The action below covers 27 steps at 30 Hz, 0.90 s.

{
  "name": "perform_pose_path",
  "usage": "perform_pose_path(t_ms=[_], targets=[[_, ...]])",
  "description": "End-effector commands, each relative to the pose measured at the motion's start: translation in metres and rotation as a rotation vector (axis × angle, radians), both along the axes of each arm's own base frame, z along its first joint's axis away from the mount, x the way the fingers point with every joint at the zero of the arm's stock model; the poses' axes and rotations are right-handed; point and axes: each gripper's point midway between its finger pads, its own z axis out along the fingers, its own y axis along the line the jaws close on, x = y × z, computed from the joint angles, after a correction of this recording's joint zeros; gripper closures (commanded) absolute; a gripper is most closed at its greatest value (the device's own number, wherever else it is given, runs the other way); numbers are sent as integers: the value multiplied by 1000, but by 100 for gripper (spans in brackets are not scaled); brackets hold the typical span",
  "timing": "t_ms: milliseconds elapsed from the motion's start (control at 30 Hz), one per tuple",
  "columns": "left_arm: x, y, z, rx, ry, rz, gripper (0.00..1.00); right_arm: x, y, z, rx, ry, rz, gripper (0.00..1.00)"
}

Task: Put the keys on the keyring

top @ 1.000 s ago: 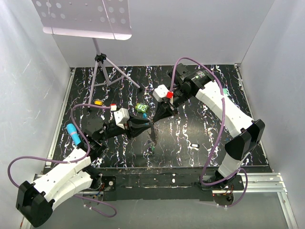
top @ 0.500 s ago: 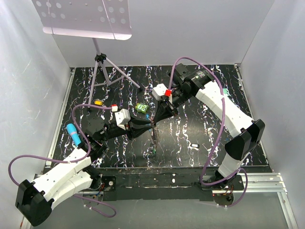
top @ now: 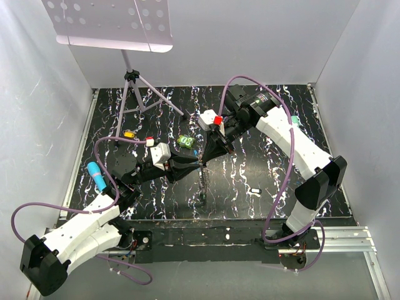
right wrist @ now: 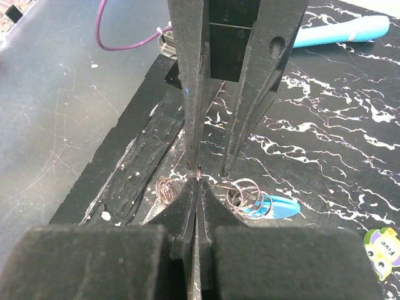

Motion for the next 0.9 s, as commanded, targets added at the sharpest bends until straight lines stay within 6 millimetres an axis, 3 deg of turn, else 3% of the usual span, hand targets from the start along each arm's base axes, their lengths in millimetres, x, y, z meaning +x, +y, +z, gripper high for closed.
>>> perform_pose_path(t_ms=[0,667,767,833,867], targets=[[-1,1,18,-33,-31,8,75,-18,-6,11,-8,81,10,99],[2,-4,15,-36,5,11,81,-11,-2,9,-37,108,-37,99],[3,-5,13,-36,15,14,89,-10,-2,8,-44,109,-44,99],[3,-5,13,-35,20,14,100,-9,-1,7,-50,108,-52,99],[3,-5,13,-38,20,13,100,-8,-1,6,-54,106,-57,99]])
